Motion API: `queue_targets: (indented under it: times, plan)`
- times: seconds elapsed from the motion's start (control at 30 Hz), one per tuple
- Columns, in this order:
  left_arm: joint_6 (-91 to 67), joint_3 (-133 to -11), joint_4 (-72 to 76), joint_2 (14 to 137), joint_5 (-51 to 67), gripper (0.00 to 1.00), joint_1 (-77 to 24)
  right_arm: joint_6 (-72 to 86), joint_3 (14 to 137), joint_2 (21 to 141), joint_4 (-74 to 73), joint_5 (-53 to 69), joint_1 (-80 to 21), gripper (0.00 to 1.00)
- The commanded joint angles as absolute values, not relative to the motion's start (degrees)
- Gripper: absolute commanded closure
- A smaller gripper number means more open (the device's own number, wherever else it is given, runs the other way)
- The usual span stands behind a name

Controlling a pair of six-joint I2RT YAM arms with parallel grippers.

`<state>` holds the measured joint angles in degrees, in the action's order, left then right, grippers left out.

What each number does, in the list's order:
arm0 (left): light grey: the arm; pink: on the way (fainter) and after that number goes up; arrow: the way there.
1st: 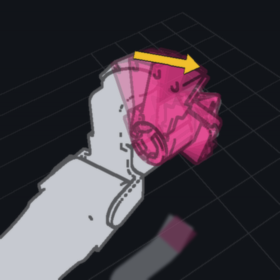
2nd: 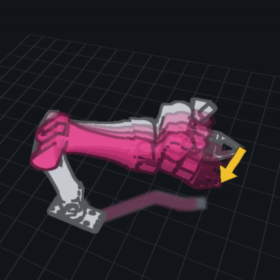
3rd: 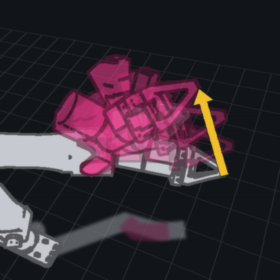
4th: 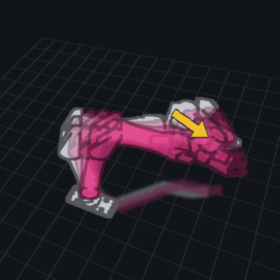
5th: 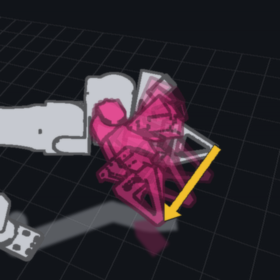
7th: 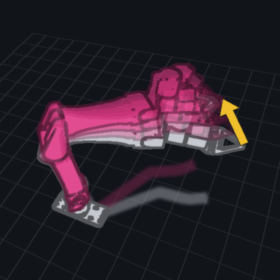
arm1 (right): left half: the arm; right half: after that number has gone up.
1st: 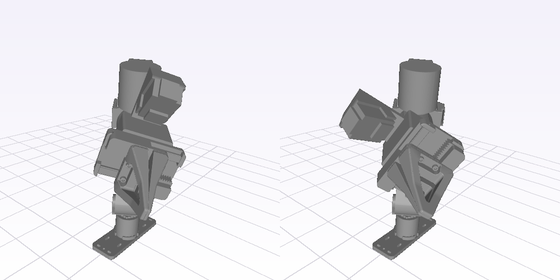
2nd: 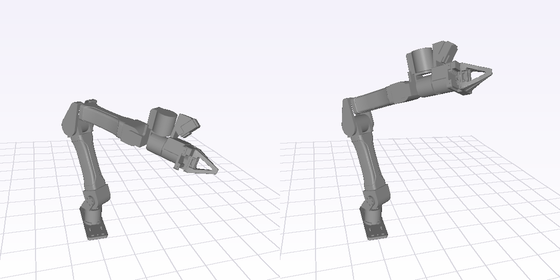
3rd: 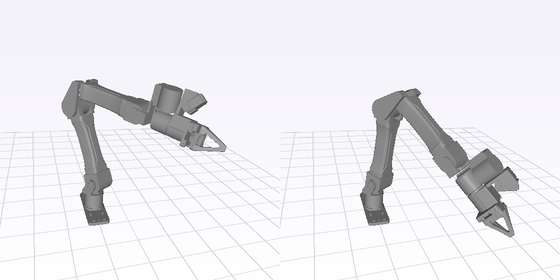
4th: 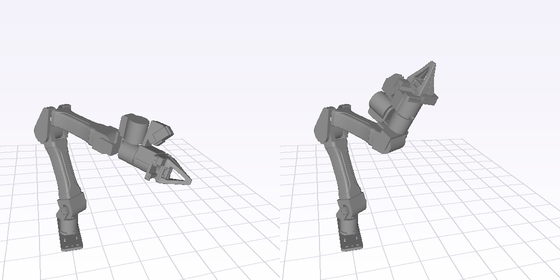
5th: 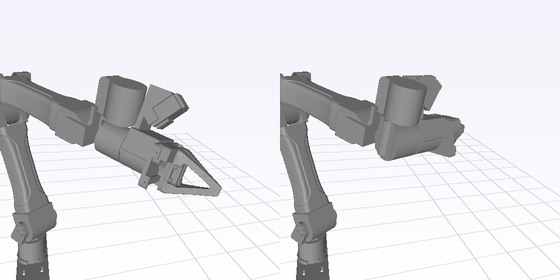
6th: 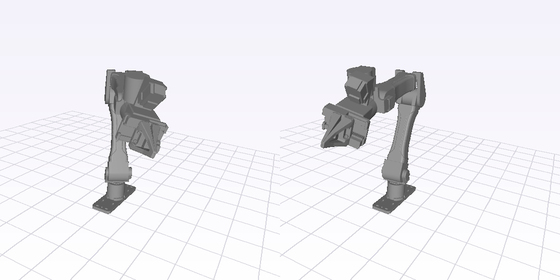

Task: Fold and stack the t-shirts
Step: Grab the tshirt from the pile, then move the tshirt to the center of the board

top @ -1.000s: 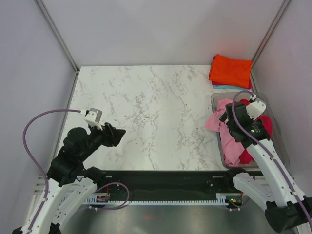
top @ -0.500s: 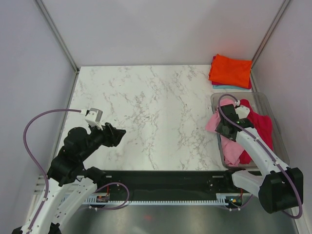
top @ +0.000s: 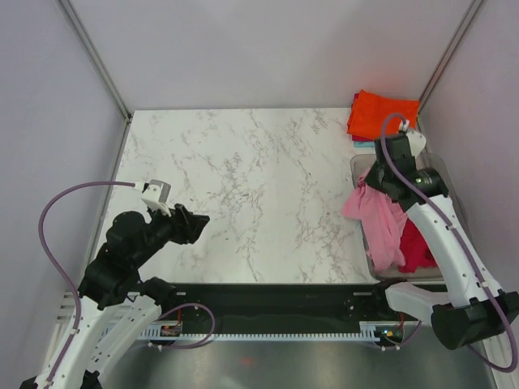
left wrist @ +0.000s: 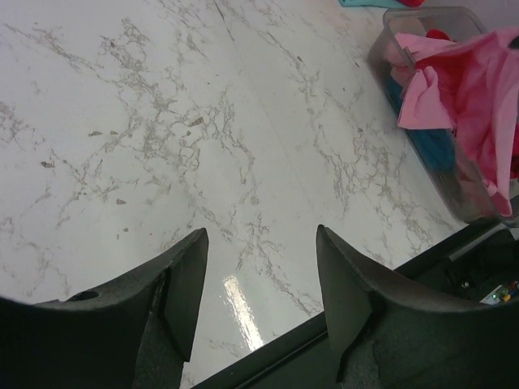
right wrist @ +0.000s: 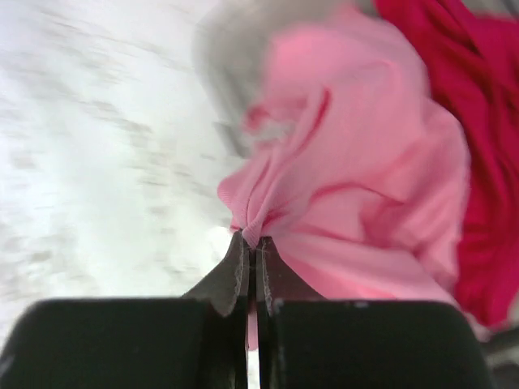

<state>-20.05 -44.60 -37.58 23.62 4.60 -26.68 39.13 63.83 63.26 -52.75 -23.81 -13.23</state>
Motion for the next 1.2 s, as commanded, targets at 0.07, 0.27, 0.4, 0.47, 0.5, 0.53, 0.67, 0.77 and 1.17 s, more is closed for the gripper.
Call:
queue_targets:
  times: [0.07,0.27,0.4,0.47,0.5,0.53,0.67,0.77,1.17]
  plan:
    - [-19.6,-44.5,-36.0,22.4,3.3,0.37,-26.1,35.3,96.0,74.3,-53.3,-12.3,-25.3,1.0]
    - [-20.0,-44.3,-36.4,21.0,0.9,0.37,-25.7,29.4,155.6,103.2,-53.0,-5.1,-40.0,1.0]
    - [-20.0,-44.5,-36.8,21.1,0.1,0.37,-25.7,30.9,143.6,93.9,-32.9,-9.6,-37.4,1.0]
    - [-20.1,-44.5,-36.9,21.0,0.2,0.37,-25.8,31.0,130.5,88.9,-27.0,-16.3,-36.2,1.0]
    - [-20.1,-44.4,-37.0,21.1,0.2,0.37,-25.7,32.0,127.6,85.6,-27.1,-18.6,-35.3,1.0]
    - [-20.1,-44.5,-37.0,21.3,0.2,0.37,-25.7,33.6,120.7,84.0,-27.2,-19.8,-32.3,1.0]
    - [-20.1,-44.5,-37.1,22.2,0.2,0.37,-25.6,43.9,96.0,76.7,-28.5,-18.6,-20.4,0.76]
    - [-20.1,-44.6,-37.2,22.9,0.2,0.37,-25.6,46.7,74.8,73.5,-29.6,-12.2,-13.9,0.14]
    - [-22.7,-46.1,-39.3,38.7,-2.1,0.4,-25.7,42.3,51.5,57.8,-31.2,-5.4,-15.0,0.02]
